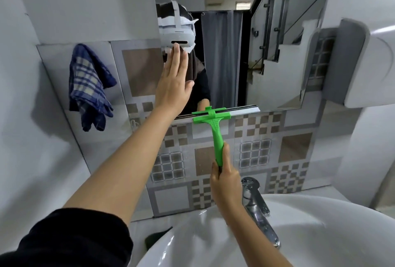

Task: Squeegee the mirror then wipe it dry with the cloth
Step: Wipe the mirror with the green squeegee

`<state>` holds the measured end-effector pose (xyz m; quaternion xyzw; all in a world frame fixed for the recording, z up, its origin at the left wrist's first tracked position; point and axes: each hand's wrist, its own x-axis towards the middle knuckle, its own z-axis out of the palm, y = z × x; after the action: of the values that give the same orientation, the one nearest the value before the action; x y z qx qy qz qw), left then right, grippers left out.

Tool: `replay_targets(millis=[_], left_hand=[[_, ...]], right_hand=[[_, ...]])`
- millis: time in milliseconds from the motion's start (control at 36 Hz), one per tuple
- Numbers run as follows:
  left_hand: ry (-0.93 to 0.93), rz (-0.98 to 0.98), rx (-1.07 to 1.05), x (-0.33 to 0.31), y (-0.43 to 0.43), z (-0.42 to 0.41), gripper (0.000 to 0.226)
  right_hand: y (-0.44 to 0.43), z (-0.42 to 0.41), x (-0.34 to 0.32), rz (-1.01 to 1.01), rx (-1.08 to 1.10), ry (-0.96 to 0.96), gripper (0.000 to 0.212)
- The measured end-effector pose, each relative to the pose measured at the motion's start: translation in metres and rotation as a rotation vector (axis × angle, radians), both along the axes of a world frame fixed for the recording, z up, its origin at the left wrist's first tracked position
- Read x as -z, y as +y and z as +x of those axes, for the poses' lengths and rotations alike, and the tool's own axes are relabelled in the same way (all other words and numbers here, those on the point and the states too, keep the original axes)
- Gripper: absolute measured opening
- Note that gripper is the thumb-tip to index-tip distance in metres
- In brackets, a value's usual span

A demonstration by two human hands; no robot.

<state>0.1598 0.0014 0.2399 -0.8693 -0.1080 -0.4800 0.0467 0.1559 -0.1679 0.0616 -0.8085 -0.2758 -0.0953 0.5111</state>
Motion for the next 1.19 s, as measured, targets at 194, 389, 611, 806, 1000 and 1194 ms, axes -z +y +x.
replay_targets(millis=[194,389,611,806,1000,1194], left_hand=[[0.021,-0.023,-0.025,0.006,-0.005,-0.001,0.074],[0.023,-0.072,0.008,0.001,-0.014,-0.017,0.064],[0.136,-0.266,0.391,-0.010,-0.046,-0.041,0.049],[0.329,-0.105,0.316,0.011,-0.068,-0.078,0.050],[0.328,0.151,0.185,0.029,-0.067,-0.110,0.051],[0.332,0.210,0.110,0.048,-0.073,-0.133,0.046]], right_hand=[[-0.015,-0.004,0.012,-0.007,0.000,-0.007,0.062],[-0.030,-0.023,0.006,0.087,-0.134,-0.009,0.061],[-0.055,-0.001,-0.045,0.117,-0.249,-0.112,0.064],[-0.079,0.028,-0.089,-0.079,-0.392,-0.395,0.061],[-0.082,0.051,-0.138,-0.345,-0.552,-0.689,0.055],[-0.074,0.047,-0.172,-0.495,-0.591,-1.000,0.050]])
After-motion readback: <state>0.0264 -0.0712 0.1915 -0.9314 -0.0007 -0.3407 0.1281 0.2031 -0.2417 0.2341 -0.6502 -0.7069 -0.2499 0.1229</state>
